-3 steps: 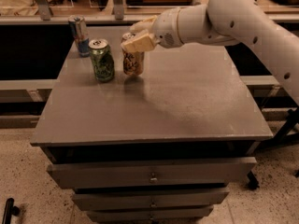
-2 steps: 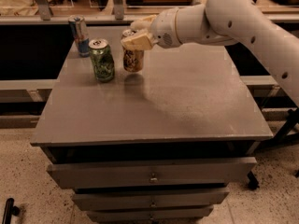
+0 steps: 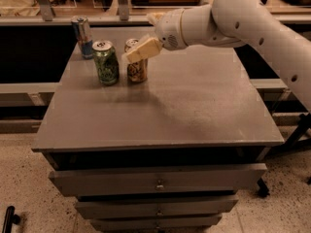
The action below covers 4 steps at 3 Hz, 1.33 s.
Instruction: Move orange can near green can
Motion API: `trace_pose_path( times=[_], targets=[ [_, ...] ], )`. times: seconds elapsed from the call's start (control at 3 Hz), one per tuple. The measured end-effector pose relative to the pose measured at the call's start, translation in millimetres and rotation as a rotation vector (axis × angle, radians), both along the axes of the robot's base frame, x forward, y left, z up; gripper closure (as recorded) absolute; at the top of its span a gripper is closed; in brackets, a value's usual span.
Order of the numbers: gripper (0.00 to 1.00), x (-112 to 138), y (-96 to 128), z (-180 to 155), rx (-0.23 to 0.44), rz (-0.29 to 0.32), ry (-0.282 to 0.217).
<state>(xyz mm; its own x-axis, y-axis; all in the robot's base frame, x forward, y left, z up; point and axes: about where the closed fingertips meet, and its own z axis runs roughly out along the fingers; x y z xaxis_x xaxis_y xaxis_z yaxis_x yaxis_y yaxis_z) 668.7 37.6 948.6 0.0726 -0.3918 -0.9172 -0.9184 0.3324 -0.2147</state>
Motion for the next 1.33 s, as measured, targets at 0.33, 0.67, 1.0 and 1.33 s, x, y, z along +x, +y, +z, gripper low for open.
trace_pose_path(
  times=[0.33,0.67,1.0,1.33],
  targets=[
    [0.00,0.0,0.1,0.0,0.000,0.000,0.000],
    [0.00,-3.6,-9.9,3.5,-0.028,0.031,0.026],
    [0.00,-9.8,-50.7,26.2,-0.124,0.023,0.069],
    [0.00,-31.6,-96.4,36.0,-0.249,0.033,0.154]
  ],
)
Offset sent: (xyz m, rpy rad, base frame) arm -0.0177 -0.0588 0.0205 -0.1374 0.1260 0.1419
